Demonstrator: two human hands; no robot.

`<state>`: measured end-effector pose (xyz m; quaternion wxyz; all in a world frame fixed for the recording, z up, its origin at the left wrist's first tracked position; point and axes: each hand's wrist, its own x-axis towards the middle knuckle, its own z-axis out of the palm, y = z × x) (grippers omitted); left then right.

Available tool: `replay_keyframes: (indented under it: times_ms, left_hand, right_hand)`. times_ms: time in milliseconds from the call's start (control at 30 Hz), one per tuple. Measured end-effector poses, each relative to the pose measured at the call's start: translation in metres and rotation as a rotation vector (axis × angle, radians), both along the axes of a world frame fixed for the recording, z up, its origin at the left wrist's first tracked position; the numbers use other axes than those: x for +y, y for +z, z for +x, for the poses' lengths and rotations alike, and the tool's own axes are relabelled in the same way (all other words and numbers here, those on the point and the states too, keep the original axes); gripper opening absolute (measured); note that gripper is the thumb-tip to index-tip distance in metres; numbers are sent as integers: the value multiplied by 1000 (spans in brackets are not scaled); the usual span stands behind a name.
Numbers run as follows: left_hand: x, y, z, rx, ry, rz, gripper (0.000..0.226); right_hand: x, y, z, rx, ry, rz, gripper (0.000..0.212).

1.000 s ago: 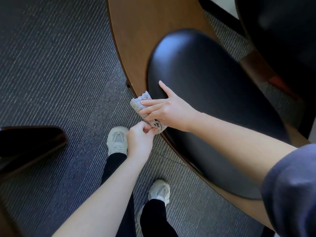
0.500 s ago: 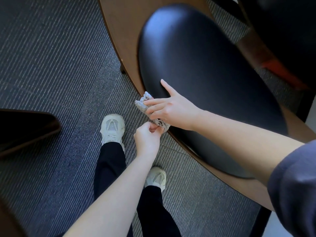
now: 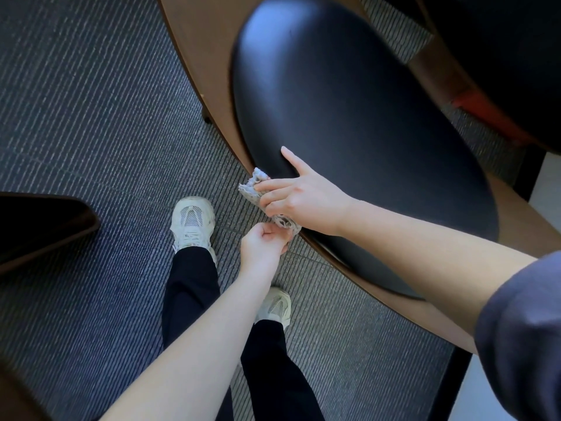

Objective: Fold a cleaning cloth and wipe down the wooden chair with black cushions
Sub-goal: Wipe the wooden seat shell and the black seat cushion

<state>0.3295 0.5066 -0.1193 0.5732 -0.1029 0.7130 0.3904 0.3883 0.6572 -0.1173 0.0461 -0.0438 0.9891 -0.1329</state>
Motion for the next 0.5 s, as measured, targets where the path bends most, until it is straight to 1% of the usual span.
replay_keyframes:
  times_ms: [100,167,200,267,367,400,500]
  left_hand:
    - [-3,10,-11,-129,26,34,28]
    - [-5,20,-22,-222,34,52,38]
    - [-5,27,-29,-278,38,64,39]
    - [-6,40,-43,-379,14,101,32]
    - [-2,63,-70,-407,-12,126,16]
    - [1,70,-80,-404,-4,134,17]
    - [15,93,-112,-440,-1,181,34]
  right_hand:
    - [-6,8,-2,-27,-82,-52,28]
    - [-8,17,-5,-84,-140,-137,23]
    - [-9,23,-7,-112,-176,-183,21]
    - [-11,35,-12,-134,-283,-259,22]
    - [-10,56,-26,-97,-457,-359,25]
    - [-8,64,-32,-73,-487,-402,23]
    - [3,84,-45,8,-552,-474,22]
